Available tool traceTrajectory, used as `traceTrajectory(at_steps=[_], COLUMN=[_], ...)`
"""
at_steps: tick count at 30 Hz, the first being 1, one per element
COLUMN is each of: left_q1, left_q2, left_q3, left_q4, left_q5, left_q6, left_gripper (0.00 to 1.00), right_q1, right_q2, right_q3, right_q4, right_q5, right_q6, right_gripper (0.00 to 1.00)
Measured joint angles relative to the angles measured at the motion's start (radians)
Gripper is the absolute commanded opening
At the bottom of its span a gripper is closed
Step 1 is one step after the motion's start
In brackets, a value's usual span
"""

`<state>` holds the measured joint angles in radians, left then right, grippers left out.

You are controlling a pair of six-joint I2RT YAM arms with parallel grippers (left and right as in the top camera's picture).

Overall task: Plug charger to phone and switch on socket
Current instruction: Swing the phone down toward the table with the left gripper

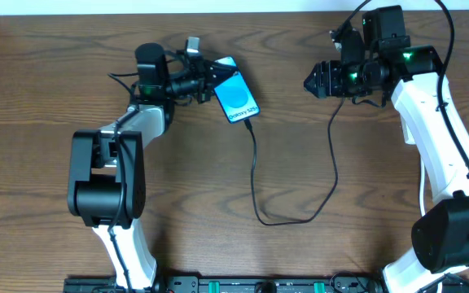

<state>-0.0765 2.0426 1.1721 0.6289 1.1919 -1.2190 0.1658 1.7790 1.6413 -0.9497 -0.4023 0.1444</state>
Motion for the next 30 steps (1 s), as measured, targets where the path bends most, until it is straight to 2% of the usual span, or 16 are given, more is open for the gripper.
traceTrajectory(at_steps=[10, 17, 24, 30], left_q1=[-0.020, -0.023, -0.038, -0.062], left_q2=[0.000, 0.000, 0.000, 0.000], left_q3=[0.000, -0.001, 0.012, 0.150], left_q4=[-0.173, -0.373, -0.625, -0.996], left_q5=[-0.081, -0.179, -0.239, -0.295], left_q6=[0.022, 0.111, 0.275, 0.505], left_gripper=[0.07, 0.08, 0.07, 0.07], right_q1=[0.000, 0.000, 0.000, 0.000], right_q2=[0.000, 0.000, 0.000, 0.000], right_q3=[0.000, 0.000, 0.000, 0.000], right_q4=[-0.022, -0.027, -0.030, -0.030], right_q5=[0.008, 0.010, 0.010, 0.011], right_q6=[-0.022, -0.028, -0.032, -0.032], right_gripper=[0.69, 0.69, 0.69, 0.69])
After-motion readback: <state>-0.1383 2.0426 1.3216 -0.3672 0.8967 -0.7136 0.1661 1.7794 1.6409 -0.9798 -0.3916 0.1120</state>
